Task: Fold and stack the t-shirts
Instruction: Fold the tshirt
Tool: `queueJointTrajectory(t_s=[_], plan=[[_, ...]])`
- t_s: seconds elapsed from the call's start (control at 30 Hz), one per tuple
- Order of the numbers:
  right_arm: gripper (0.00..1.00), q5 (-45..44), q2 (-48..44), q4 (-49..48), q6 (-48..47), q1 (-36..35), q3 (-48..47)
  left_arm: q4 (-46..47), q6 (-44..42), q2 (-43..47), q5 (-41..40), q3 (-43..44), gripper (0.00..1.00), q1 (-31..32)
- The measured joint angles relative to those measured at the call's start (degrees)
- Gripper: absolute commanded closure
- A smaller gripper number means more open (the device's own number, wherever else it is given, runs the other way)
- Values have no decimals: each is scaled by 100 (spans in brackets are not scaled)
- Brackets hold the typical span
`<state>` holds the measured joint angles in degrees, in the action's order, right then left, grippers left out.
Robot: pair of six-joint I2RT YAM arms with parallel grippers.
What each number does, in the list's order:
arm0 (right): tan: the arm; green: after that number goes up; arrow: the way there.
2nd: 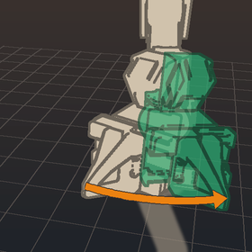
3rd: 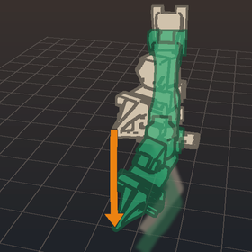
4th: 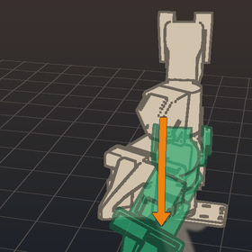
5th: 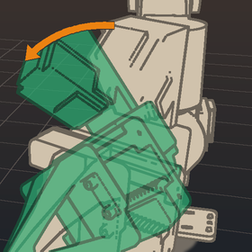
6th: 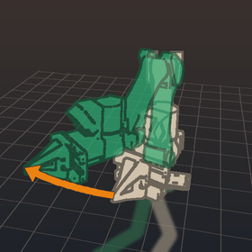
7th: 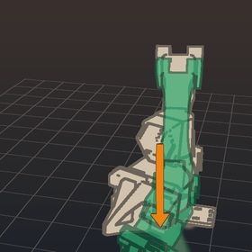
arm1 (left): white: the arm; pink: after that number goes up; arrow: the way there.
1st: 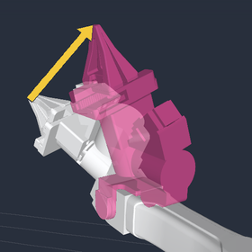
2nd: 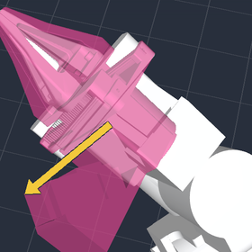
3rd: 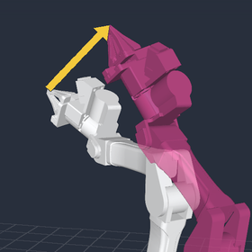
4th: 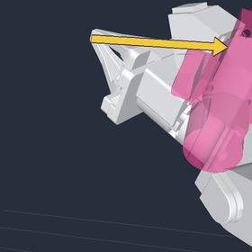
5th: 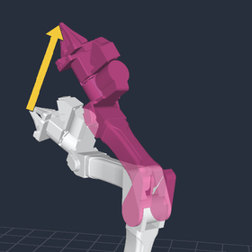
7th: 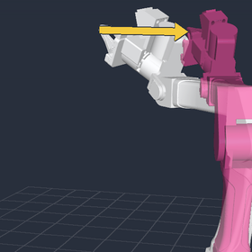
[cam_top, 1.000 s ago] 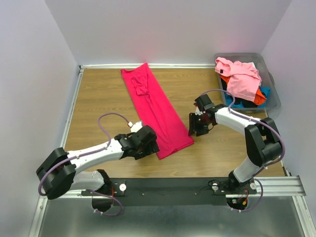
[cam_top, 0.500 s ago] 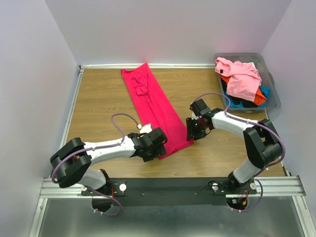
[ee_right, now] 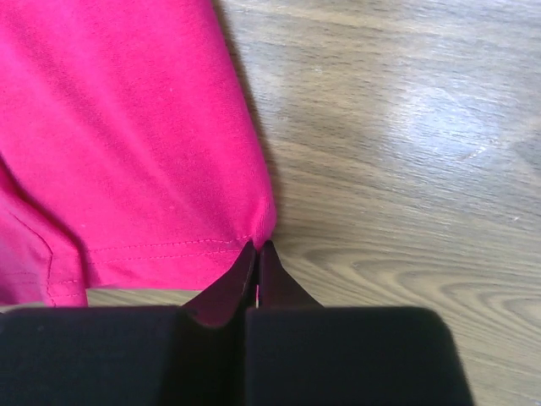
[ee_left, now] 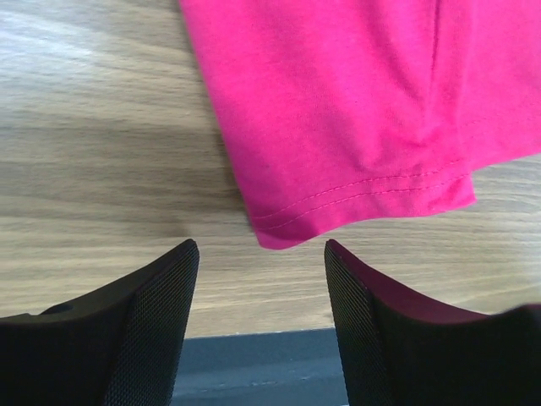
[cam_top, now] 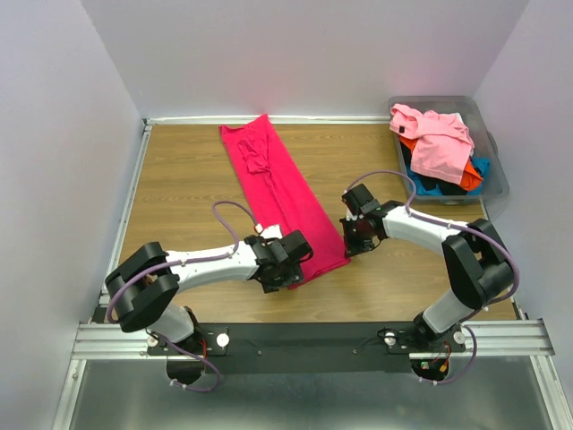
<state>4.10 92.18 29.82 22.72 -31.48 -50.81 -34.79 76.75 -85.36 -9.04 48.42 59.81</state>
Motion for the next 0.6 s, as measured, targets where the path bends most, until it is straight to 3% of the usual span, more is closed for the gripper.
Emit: queueJointTrajectory(t_s=[0.6], plan=[[99,0,0,-4,-28,-120,0,-673,240,-382,-269,483,41,96]])
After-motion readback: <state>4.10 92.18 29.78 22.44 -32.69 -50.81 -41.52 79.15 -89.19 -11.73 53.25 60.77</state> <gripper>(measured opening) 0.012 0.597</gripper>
